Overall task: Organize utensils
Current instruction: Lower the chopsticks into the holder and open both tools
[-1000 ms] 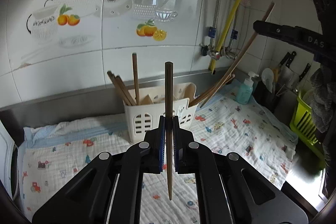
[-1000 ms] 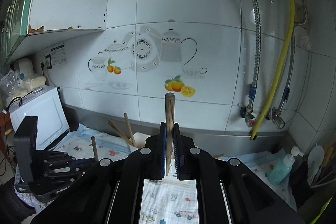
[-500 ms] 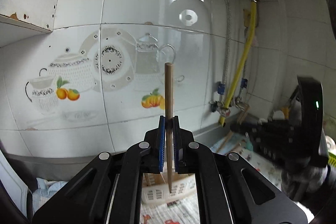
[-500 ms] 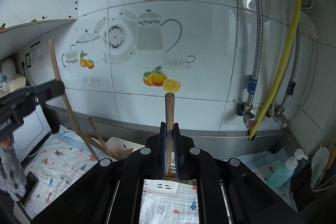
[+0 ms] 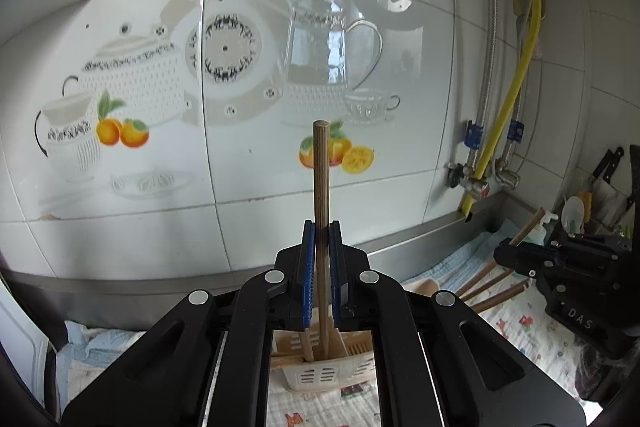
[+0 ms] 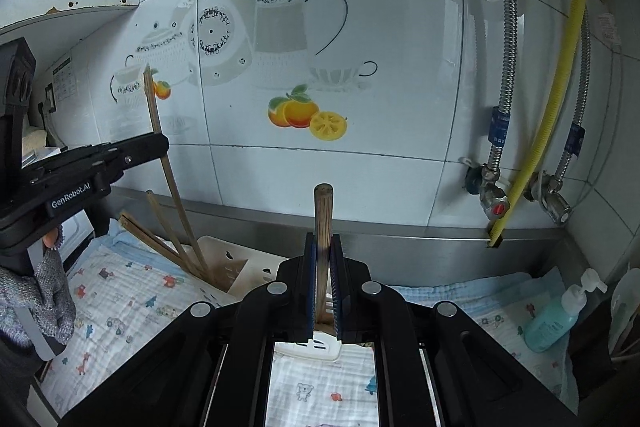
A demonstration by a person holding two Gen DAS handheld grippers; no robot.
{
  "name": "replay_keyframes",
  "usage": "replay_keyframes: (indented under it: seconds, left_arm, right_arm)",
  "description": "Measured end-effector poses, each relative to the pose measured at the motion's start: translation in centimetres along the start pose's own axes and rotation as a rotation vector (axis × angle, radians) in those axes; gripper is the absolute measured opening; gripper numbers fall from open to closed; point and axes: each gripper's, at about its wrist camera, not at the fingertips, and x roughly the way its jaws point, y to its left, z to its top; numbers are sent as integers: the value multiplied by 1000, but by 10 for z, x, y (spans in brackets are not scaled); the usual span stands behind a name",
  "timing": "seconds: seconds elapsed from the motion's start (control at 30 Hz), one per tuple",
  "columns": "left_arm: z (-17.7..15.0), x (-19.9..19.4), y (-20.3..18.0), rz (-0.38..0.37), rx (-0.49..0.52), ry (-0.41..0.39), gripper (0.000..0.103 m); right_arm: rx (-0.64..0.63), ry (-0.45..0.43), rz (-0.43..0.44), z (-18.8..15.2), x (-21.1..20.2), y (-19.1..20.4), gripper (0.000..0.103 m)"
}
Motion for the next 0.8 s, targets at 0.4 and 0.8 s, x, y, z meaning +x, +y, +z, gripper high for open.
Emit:
replay_keyframes:
  seconds: [0.4,0.8]
  left_arm:
    - [-5,-6,-1,-32,2,16,9]
    - [-18,-51,-3,-54,-1,-24,35]
  right_arm:
    - [-7,13,-5,-2,0,5,7]
    - [3,-27,-5,-9,-34,9,25]
